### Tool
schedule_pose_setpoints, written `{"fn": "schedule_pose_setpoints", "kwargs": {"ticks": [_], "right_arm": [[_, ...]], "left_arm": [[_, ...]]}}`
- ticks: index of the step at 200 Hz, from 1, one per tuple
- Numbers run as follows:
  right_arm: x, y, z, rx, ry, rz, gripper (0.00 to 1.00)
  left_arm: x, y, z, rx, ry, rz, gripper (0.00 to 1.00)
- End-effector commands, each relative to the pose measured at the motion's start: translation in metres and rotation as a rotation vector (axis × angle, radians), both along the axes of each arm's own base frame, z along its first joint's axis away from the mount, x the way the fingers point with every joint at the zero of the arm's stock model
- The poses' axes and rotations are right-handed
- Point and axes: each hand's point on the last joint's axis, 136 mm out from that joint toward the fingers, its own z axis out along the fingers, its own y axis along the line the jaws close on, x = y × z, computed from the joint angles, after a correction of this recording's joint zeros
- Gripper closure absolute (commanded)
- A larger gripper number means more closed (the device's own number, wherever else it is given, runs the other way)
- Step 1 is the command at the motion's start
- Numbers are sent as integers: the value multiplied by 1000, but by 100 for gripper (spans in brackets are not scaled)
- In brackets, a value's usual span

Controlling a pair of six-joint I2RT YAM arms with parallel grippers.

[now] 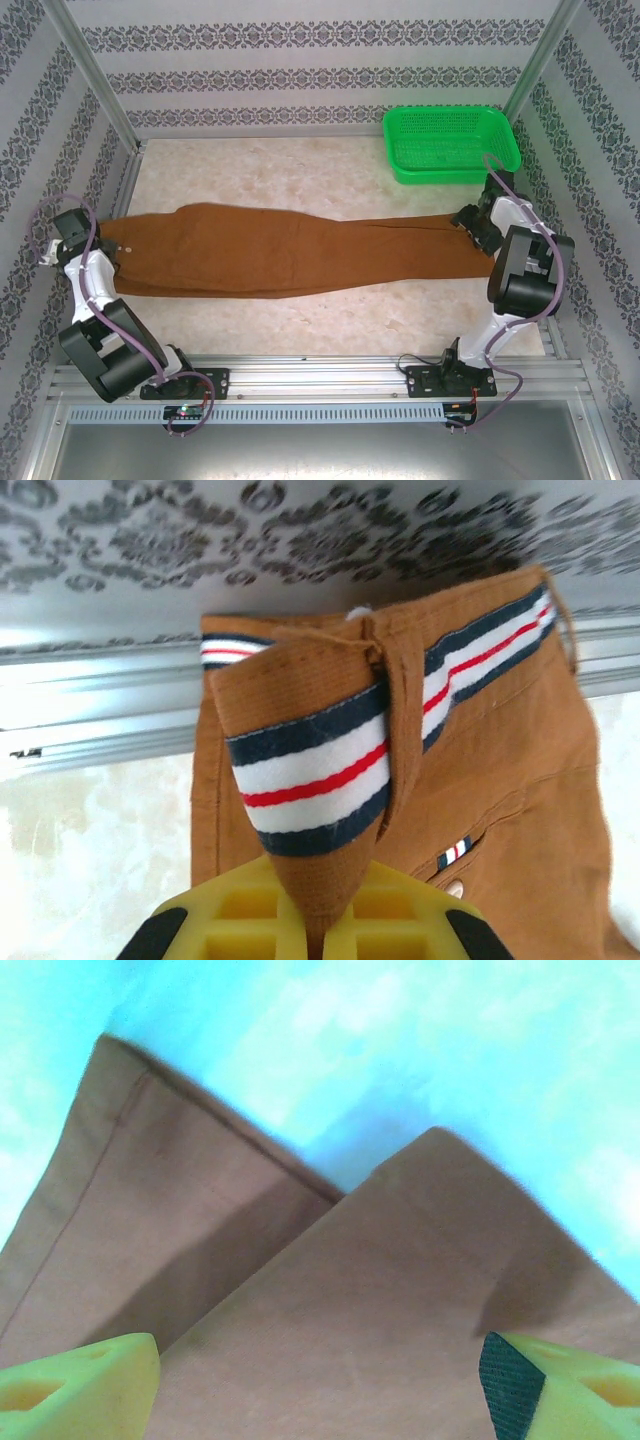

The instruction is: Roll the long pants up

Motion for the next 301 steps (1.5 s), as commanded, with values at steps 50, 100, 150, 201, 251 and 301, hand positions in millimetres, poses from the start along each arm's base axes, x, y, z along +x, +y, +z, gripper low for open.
{"fn": "schedule_pose_setpoints", "kwargs": {"ticks": [50,100,150,201,251,301], "right_arm": [[36,-25,4,-84,28,34,16],[69,-31,0,-108,35,85,23],[81,-15,-18,-79,73,145,28],[83,-5,-36,-51,94,179,39],[69,-16,-35,-95,144,163,100],[38,-86,-6,-170,159,-18,100]], "left_arm": [[-7,2,-14,-9,50,4,100],[-8,-3,-36,-35,90,-46,100],[-1,-4,-44,-60,86,-62,100],[0,-5,-49,-70,87,-69,100],[1,-5,-53,-84,94,-67,100],[-28,1,-38,-13,187,10,100]]}}
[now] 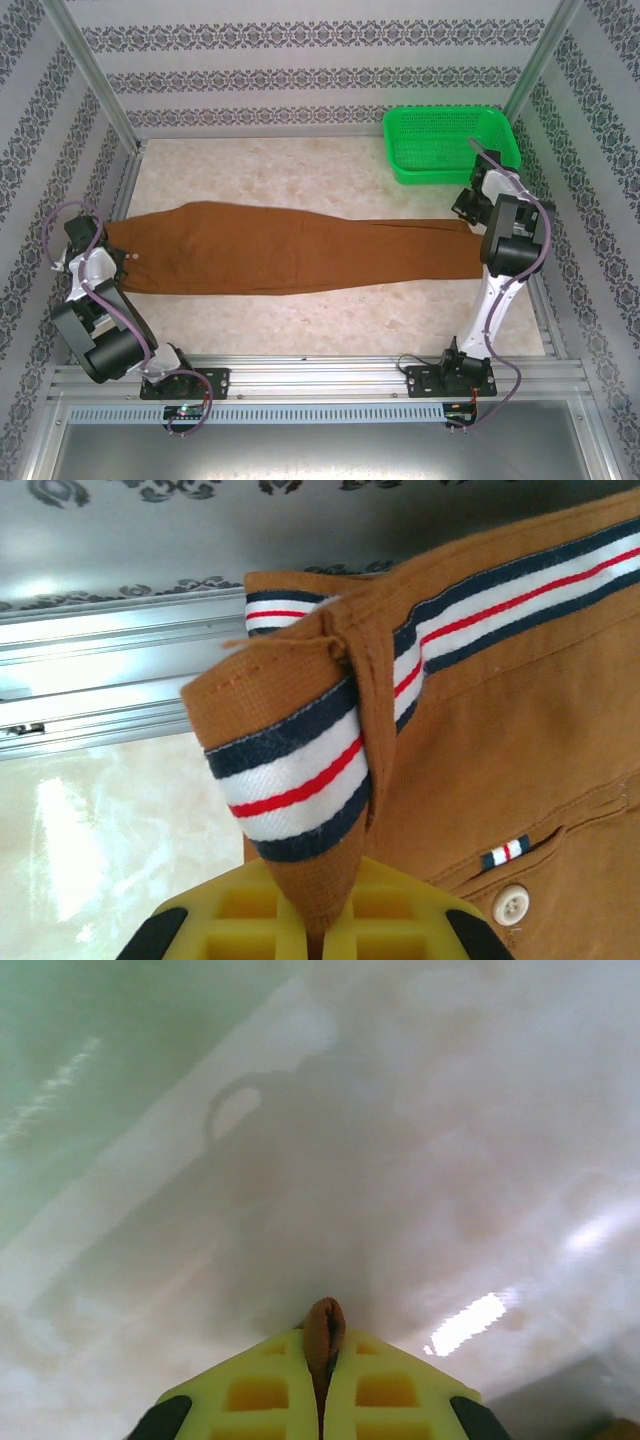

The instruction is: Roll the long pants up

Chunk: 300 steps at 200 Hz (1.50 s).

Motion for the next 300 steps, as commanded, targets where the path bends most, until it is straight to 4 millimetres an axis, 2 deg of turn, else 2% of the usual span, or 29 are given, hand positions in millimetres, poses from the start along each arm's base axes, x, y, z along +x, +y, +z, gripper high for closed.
{"fn": "schedule_pose_setpoints", "kwargs": {"ticks": [1,12,33,58,90,94,101,106,110,116,123,141,149,165,178,190,229,244,288,300], "right_arm": [[-30,-61,25,-98,25,-145,100],[-31,-78,31,-97,6,-183,100],[-30,-96,39,-122,11,-205,100],[-18,-97,37,-120,11,-195,100],[-16,-99,30,-152,47,-196,100],[-15,-98,30,-149,42,-193,100],[-11,-95,31,-135,20,-178,75],[-10,-94,31,-132,6,-176,48],[-9,-93,32,-138,-1,-174,33],[-10,-93,36,-165,-6,-174,14],[-13,-93,40,-191,-4,-172,3],[-23,-93,58,-241,-17,-177,3],[-29,-91,64,-243,-33,-180,2],[-36,-86,72,-238,-61,-169,3],[-37,-80,69,-206,-79,-164,5],[-36,-73,62,-162,-78,-164,7],[-38,-49,44,-118,-4,-129,9],[-42,-41,37,-109,11,-113,10],[-67,-39,21,-119,63,-113,10],[-73,-41,21,-126,69,-117,10]], "left_arm": [[-22,4,7,45,81,38,100],[-23,4,5,38,91,36,100],[-26,2,-3,19,106,48,100],[-22,-4,-12,-17,103,41,100],[-20,-9,-16,-28,116,23,100],[-19,-10,-16,-31,109,21,96],[-13,-12,-16,-34,86,6,83],[-8,-13,-16,-35,65,-7,73],[-3,-15,-16,-36,47,-24,67],[7,-17,-14,-31,16,-59,61],[18,-22,-11,-22,-12,-99,55],[36,-37,7,38,-67,-188,44],[41,-42,21,85,-92,-217,38],[47,-50,50,168,-136,-265,34],[53,-56,67,186,-162,-301,33],[55,-60,75,173,-156,-313,34],[64,-67,78,98,-84,-352,36],[64,-68,85,102,-92,-352,36],[60,-70,119,158,-83,-393,31],[59,-71,127,171,-80,-404,27]]}}
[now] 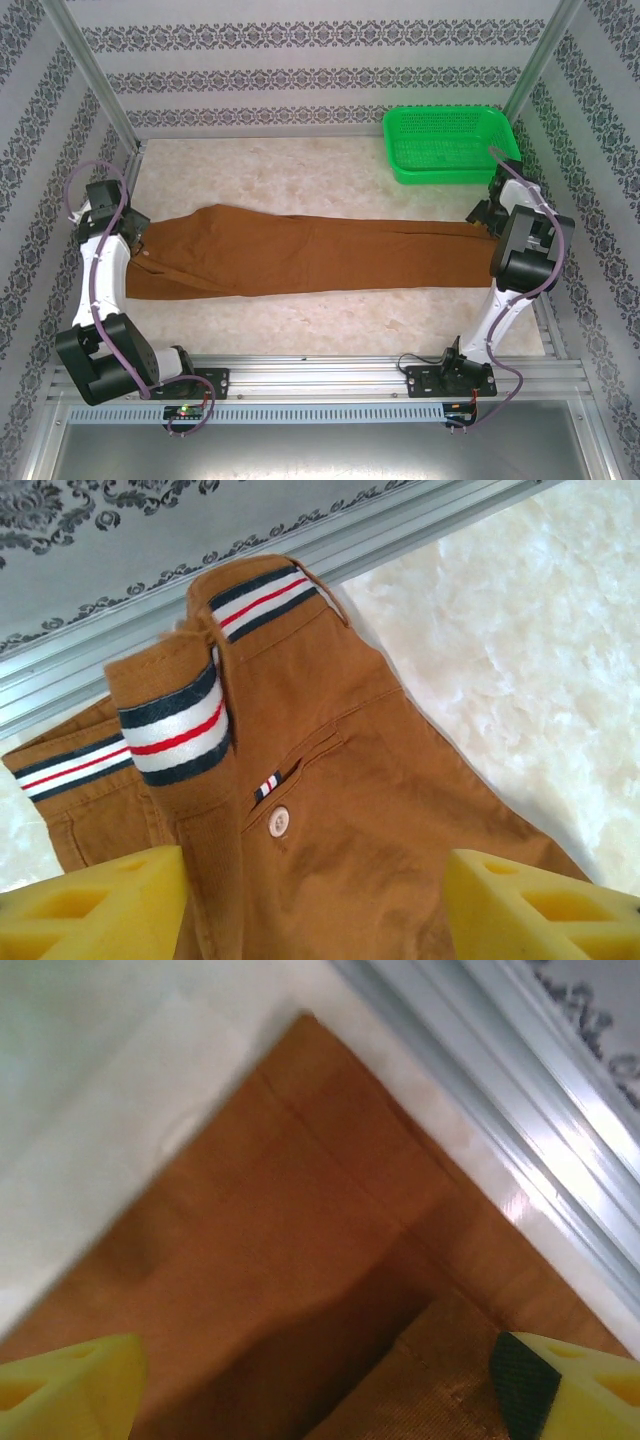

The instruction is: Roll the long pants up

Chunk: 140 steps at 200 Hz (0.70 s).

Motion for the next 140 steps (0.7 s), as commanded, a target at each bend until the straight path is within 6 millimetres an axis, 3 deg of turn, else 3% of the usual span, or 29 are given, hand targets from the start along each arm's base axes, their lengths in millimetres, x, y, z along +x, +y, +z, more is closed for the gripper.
{"fn": "schedule_pose_setpoints", "kwargs": {"ticks": [1,32,44,76,140], "right_arm": [[-13,-6,3,-23,10,-17,10],[-21,-11,6,-19,-2,-42,10],[-22,-12,10,-35,1,-35,10],[-23,-16,20,-46,-20,-41,10],[-39,-16,7,-36,28,-50,9]], "left_arm": [[-8,-3,30,58,8,-39,27],[3,-12,46,57,-29,-122,19],[10,-18,47,39,-53,-160,21],[22,-29,33,-24,-81,-199,25],[39,-29,20,-53,-60,-216,28]]}}
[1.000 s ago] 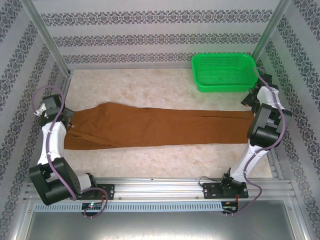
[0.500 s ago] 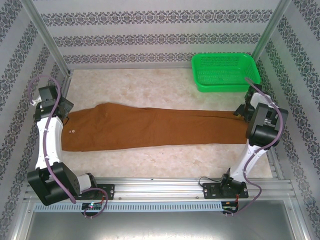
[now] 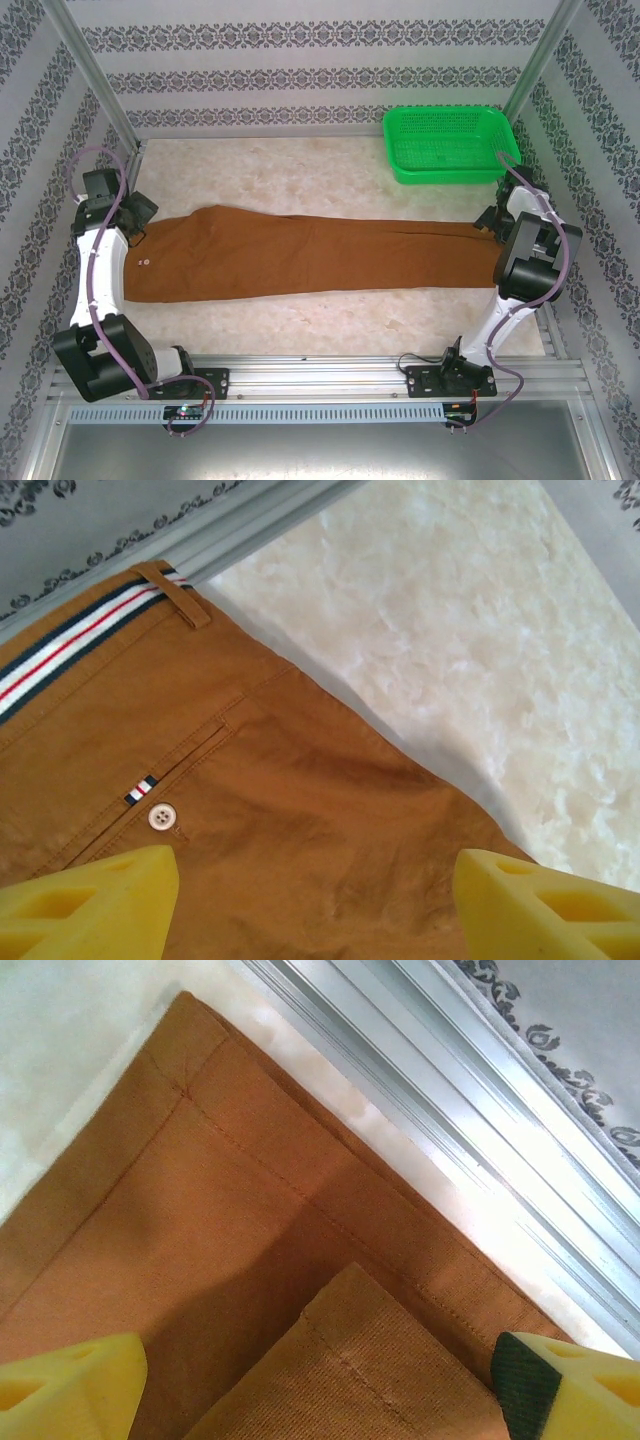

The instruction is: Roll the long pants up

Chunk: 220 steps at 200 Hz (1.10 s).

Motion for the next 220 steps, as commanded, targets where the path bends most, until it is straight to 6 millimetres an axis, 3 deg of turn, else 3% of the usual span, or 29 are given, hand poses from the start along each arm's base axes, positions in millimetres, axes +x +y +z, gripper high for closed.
{"fn": "schedule_pose_setpoints", "kwargs": {"ticks": [1,26,42,46,49,50,52,54,138,153,193,197,202,211,214,220], "right_arm": [[-17,-5,-1,-16,37,-9,9],[-17,-3,-11,0,47,-11,11],[-14,-1,-17,12,42,-8,24],[-15,-1,-17,12,41,-10,38],[-15,-1,-18,11,42,-9,66],[-15,-1,-18,10,41,-9,71],[-15,-2,-17,5,41,-10,91],[-15,-3,-16,-3,41,-16,100],[-11,-33,66,-223,-73,-70,100],[-10,-39,65,-238,-46,-87,100],[-4,-49,35,-279,52,-104,100],[-7,-51,35,-293,74,-119,93],[-9,-52,33,-300,90,-130,78],[-9,-53,31,-307,95,-125,10],[-10,-53,32,-314,99,-127,3],[-13,-53,34,-329,104,-138,3]], "left_arm": [[13,-3,2,1,-14,-36,28],[19,-5,-2,-10,-4,-47,30],[21,-7,-5,-16,5,-52,31],[21,-7,-6,-17,7,-52,31],[21,-7,-7,-18,8,-51,32],[21,-7,-7,-19,8,-51,32],[21,-7,-7,-18,9,-50,32],[21,-7,-8,-20,10,-49,32],[34,-12,-22,-35,24,-62,35],[35,-14,-26,-37,31,-64,35],[36,-16,-36,-37,58,-72,36],[36,-17,-37,-39,63,-73,36],[36,-18,-39,-40,64,-75,36],[35,-20,-41,-42,62,-81,36],[35,-21,-42,-43,60,-82,36],[34,-24,-44,-47,54,-88,36]]}}
